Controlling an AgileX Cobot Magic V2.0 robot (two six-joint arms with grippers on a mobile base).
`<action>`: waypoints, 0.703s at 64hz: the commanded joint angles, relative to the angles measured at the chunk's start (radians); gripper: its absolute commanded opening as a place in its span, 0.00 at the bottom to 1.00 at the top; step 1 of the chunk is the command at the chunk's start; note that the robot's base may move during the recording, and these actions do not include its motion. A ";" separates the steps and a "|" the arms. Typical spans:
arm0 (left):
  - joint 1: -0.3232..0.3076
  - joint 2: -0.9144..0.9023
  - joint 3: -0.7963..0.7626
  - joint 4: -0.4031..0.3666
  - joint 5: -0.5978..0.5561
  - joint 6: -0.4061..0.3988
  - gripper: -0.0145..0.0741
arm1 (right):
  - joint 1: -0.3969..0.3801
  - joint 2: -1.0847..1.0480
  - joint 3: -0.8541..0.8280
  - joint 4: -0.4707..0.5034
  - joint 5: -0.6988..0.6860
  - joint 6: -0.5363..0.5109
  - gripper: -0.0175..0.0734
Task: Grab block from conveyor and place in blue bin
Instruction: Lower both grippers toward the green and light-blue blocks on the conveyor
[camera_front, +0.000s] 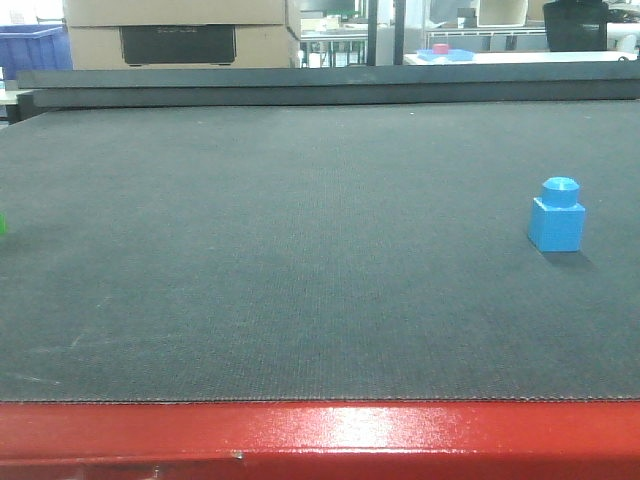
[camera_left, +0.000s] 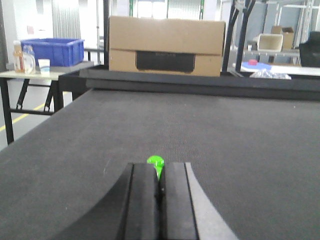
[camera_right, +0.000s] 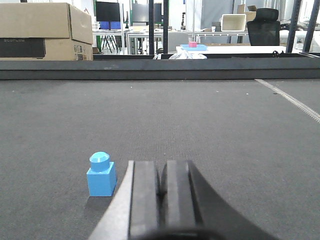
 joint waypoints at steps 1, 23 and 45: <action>0.002 -0.004 -0.003 -0.001 -0.035 -0.009 0.04 | 0.000 -0.003 0.002 0.002 -0.027 -0.003 0.01; 0.002 -0.004 -0.003 -0.011 -0.180 -0.009 0.04 | 0.000 -0.003 0.002 0.016 -0.239 -0.003 0.01; -0.022 0.050 -0.443 -0.011 0.194 -0.009 0.10 | 0.005 0.036 -0.431 0.061 0.251 -0.003 0.03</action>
